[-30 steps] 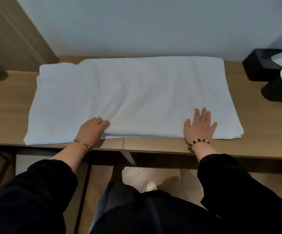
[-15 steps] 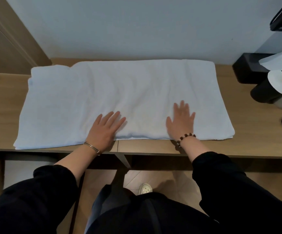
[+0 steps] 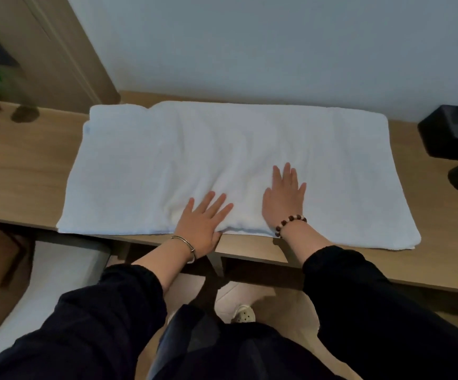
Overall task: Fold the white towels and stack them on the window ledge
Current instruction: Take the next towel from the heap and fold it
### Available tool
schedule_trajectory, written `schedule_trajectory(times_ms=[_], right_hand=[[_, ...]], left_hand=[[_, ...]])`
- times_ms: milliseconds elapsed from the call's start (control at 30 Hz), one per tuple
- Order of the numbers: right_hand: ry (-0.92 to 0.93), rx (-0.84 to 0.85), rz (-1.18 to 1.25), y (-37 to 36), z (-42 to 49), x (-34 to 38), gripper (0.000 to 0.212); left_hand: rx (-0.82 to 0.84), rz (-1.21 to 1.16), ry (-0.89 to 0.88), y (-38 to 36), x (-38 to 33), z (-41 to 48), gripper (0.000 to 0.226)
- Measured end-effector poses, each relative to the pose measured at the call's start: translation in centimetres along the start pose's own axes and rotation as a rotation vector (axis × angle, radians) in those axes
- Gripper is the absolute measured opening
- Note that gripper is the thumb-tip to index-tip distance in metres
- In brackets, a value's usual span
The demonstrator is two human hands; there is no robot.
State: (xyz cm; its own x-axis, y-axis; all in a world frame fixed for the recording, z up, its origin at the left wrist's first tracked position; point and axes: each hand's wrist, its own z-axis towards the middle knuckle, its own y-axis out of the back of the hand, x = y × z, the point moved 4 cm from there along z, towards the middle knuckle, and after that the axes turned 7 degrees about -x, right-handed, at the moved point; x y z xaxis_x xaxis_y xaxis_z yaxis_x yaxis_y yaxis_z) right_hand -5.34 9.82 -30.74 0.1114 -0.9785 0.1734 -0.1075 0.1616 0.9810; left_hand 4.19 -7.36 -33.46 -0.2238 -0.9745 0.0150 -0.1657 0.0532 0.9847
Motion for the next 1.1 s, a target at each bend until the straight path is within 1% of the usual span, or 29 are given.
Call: schedule_trajectory(times_ms=[67,100,133,167,200,233,267,333,367,400,433,500,533,567,633,700,733,767,800,867,1000,1100], right_hand=[[0.078,0.005,0.054,-0.3,0.7,3.6,0.056],[0.096,0.024,0.069,-0.8,0.9,4.9,0.055],[0.108,0.046,0.07,-1.4,1.0,6.0,0.056],[0.11,0.062,0.056,-2.0,1.0,6.7,0.056],[0.103,0.068,0.035,-2.7,0.8,7.1,0.057],[0.091,0.062,0.014,-3.2,0.6,7.2,0.057],[0.08,0.047,-0.005,-3.6,0.5,7.1,0.058],[0.077,0.019,-0.037,-4.0,0.3,7.1,0.06],[0.079,0.012,-0.048,-4.0,0.2,7.1,0.06],[0.079,0.009,-0.055,-4.0,0.2,7.1,0.061],[0.077,0.007,-0.058,-4.0,0.1,7.2,0.061],[0.073,0.005,-0.058,-4.1,0.1,7.2,0.061],[0.073,0.006,-0.06,-4.1,0.0,7.2,0.061],[0.073,0.006,-0.063,-4.0,0.0,7.2,0.062],[0.073,0.008,-0.064,-3.9,0.0,7.3,0.062],[0.074,0.012,-0.059,-3.9,-0.1,7.3,0.062],[0.074,0.007,-0.06,-3.9,-0.1,7.3,0.062],[0.075,0.003,-0.062,-4.0,0.0,7.4,0.062],[0.073,0.004,-0.063,-4.0,0.0,7.4,0.062],[0.077,0.004,-0.061,-4.2,0.1,7.5,0.062],[0.07,0.001,-0.079,-4.1,0.0,7.3,0.062],[0.071,0.002,-0.08,-4.0,0.0,7.4,0.062]], left_hand=[[0.004,-0.109,-0.025,0.2,1.0,-0.3,0.067],[-0.039,-0.22,-0.012,0.6,1.7,-0.8,0.069],[-0.126,-0.324,0.027,1.0,2.7,-1.5,0.069],[-0.265,-0.372,0.094,1.4,3.9,-2.4,0.064],[-0.412,-0.347,0.199,1.6,5.4,-3.3,0.055],[-0.523,-0.292,0.353,1.4,7.3,-4.3,0.046],[-0.543,-0.257,0.554,1.1,9.4,-5.5,0.04],[-0.443,-0.261,0.961,-0.4,13.3,-8.5,0.041],[-0.417,-0.286,1.127,-1.0,14.8,-10.1,0.043],[-0.415,-0.318,1.244,-1.2,15.8,-11.5,0.045],[-0.44,-0.354,1.322,-1.1,16.5,-12.5,0.048],[-0.532,-0.425,1.457,-0.7,17.1,-13.8,0.052],[-0.589,-0.479,1.557,-0.2,17.3,-14.3,0.054],[-0.659,-0.569,1.672,0.1,17.4,-14.7,0.057],[-0.784,-0.882,1.842,-0.6,17.6,-15.0,0.057],[-0.918,-1.207,1.917,-1.7,17.8,-15.1,0.041],[-0.973,-1.313,1.941,-1.9,17.8,-15.3,0.028],[-0.999,-1.349,1.953,-1.9,17.8,-15.5,0.018],[-0.988,-1.316,1.95,-1.9,17.9,-15.7,0.015],[-0.915,-1.219,1.92,-1.5,18.1,-16.1,0.021],[-0.802,-1.27,1.909,-1.9,17.7,-15.8,0.023],[-0.804,-1.335,1.911,-2.2,18.3,-15.7,0.026]])
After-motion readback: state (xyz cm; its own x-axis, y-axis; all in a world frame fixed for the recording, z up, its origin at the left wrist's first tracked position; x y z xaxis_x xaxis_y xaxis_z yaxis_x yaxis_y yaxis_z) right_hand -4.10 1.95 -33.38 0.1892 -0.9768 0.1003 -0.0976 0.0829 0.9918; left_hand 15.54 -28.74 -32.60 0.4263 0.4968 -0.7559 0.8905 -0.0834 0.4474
